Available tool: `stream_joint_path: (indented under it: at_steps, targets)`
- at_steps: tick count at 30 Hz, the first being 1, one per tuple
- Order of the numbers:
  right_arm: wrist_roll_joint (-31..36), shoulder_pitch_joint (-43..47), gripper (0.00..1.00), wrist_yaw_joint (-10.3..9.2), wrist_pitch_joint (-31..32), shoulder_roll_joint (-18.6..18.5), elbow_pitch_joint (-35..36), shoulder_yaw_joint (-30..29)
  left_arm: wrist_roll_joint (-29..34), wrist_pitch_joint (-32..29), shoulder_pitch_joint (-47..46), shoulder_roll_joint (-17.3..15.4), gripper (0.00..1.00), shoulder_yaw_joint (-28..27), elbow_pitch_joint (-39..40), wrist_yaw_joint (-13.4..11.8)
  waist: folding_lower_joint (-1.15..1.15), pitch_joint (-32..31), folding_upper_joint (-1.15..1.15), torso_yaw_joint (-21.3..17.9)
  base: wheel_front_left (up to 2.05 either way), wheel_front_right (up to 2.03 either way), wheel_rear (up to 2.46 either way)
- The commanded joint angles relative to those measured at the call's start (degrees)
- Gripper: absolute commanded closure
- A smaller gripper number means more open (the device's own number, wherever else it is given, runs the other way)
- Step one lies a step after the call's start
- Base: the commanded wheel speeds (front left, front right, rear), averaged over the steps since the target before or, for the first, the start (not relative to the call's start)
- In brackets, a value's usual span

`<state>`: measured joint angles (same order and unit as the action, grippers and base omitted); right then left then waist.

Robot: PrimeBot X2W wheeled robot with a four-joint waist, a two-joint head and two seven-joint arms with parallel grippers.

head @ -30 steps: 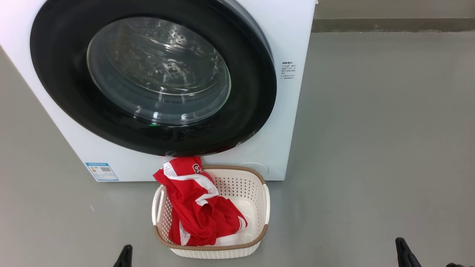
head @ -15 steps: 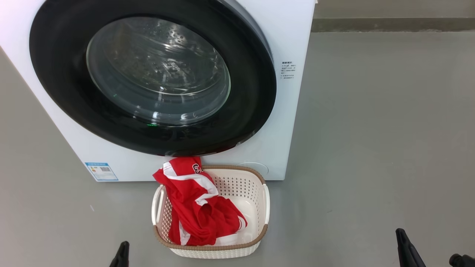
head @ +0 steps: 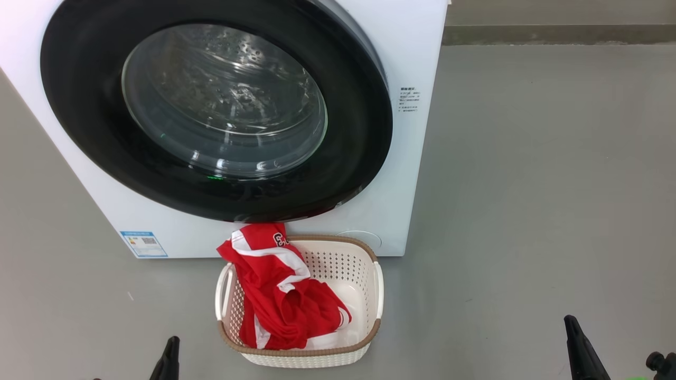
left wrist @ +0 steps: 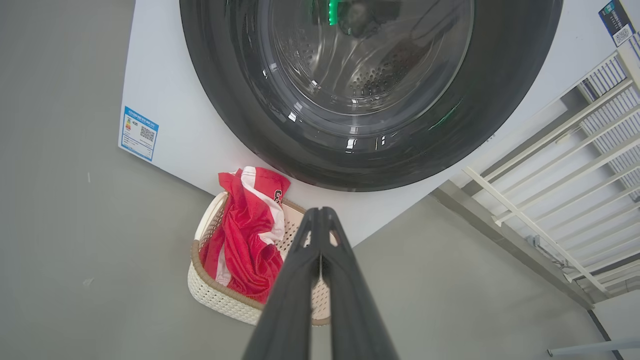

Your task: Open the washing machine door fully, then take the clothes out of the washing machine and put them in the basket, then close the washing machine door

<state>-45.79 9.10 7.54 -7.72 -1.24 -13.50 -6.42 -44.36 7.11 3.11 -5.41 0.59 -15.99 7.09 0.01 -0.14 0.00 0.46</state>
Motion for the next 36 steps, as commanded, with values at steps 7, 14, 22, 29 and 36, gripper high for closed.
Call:
stream_joint_path:
  at_steps: [7, 14, 22, 29, 36]
  targets:
    - [-5.2, -3.5, 1.0, -0.02, 1.4, -1.2, 1.1, 0.5, -5.2, -1.4, -2.8, -0.1, 1.0, -1.8, 1.5, 0.2, -0.01, 0.0, 0.0, 0.0, 0.0, 0.0, 0.0]
    - [-9.3, -4.7, 1.0, -0.03, 2.6, -1.3, 0.9, 0.5, -9.3, -2.6, -3.5, 0.2, 1.0, -2.3, 1.5, 0.2, -0.01, 0.1, 0.0, -0.1, 0.0, 0.0, 0.0]
    - [-13.3, -5.8, 1.0, -0.03, 3.8, -1.4, 0.8, 0.6, -13.4, -3.8, -4.1, 0.4, 1.0, -2.8, 1.6, 0.2, -0.01, 0.1, 0.0, -0.1, 0.0, 0.0, 0.0]
    - [-17.3, -6.9, 1.0, -0.03, 4.9, -1.5, 0.6, 0.6, -17.5, -4.9, -4.7, 0.7, 1.0, -3.3, 1.6, 0.2, -0.01, 0.1, 0.0, -0.2, 0.0, 0.0, 0.0]
    - [-21.4, -8.0, 1.0, -0.03, 6.1, -1.6, 0.5, 0.6, -21.6, -6.1, -5.3, 0.9, 1.0, -3.9, 1.7, 0.3, -0.01, 0.1, 0.0, -0.2, 0.0, 0.0, 0.0]
